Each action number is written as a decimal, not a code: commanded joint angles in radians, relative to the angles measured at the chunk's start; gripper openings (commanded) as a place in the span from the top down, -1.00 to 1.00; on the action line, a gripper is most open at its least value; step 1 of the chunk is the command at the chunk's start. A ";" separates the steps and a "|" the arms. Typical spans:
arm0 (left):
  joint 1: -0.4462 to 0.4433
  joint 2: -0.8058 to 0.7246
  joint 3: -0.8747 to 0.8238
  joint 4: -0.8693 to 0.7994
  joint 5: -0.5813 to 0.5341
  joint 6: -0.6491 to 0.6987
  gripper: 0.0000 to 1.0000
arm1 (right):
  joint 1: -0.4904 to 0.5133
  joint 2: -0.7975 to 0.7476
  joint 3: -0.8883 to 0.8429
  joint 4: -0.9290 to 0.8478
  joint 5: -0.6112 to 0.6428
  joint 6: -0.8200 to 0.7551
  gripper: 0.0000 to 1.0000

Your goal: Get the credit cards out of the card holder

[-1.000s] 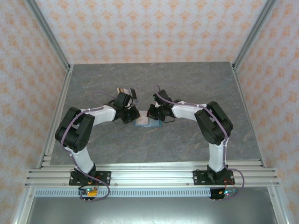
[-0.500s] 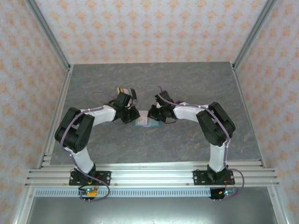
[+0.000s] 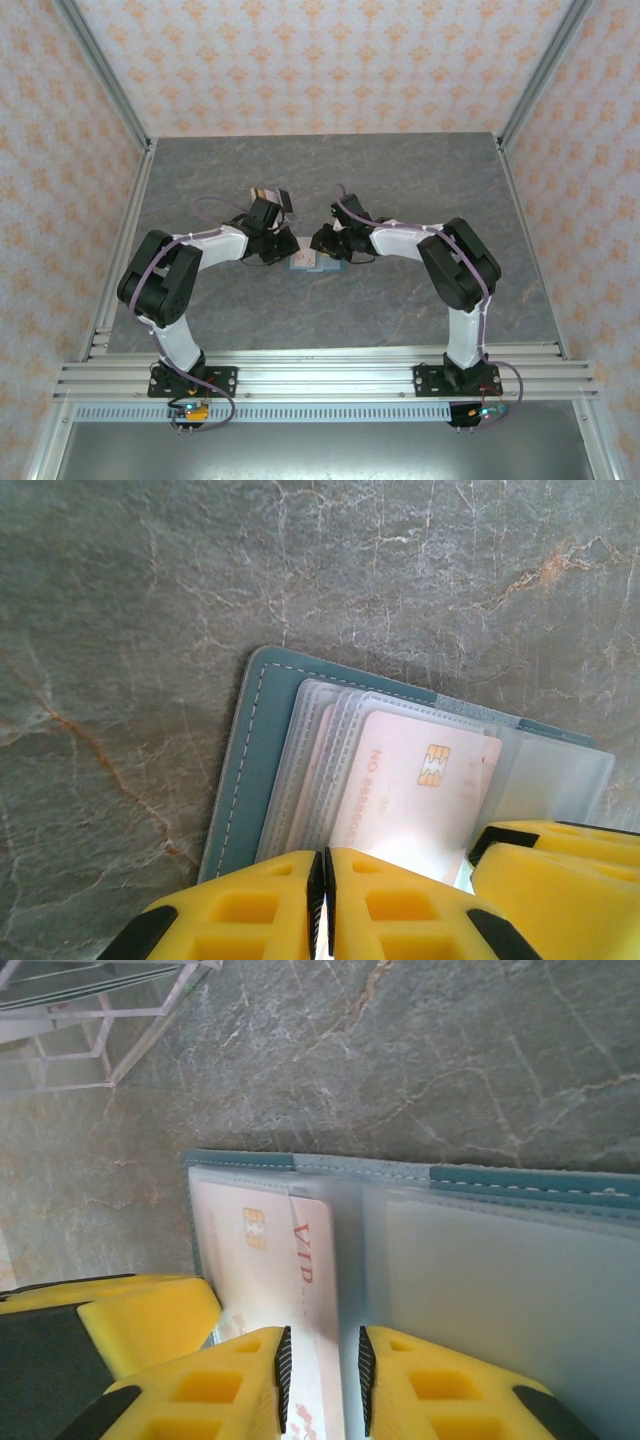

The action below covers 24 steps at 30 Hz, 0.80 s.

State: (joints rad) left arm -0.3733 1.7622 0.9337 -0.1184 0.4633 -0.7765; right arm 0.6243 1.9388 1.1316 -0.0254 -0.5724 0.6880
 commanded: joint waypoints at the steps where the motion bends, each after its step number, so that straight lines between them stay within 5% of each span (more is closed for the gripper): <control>1: -0.004 0.019 -0.034 -0.064 -0.043 0.008 0.72 | -0.009 0.023 -0.003 0.017 0.007 0.008 0.47; 17: -0.004 0.024 -0.059 -0.014 0.010 -0.016 0.72 | -0.046 0.048 -0.118 0.382 -0.206 0.116 0.65; 24: -0.004 0.022 -0.052 -0.008 0.028 -0.021 0.72 | -0.047 0.033 -0.130 0.401 -0.237 0.081 0.67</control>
State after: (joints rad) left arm -0.3714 1.7622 0.9146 -0.0803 0.4858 -0.7879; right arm 0.5674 1.9732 1.0050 0.2939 -0.7528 0.7845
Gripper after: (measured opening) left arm 0.140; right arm 0.168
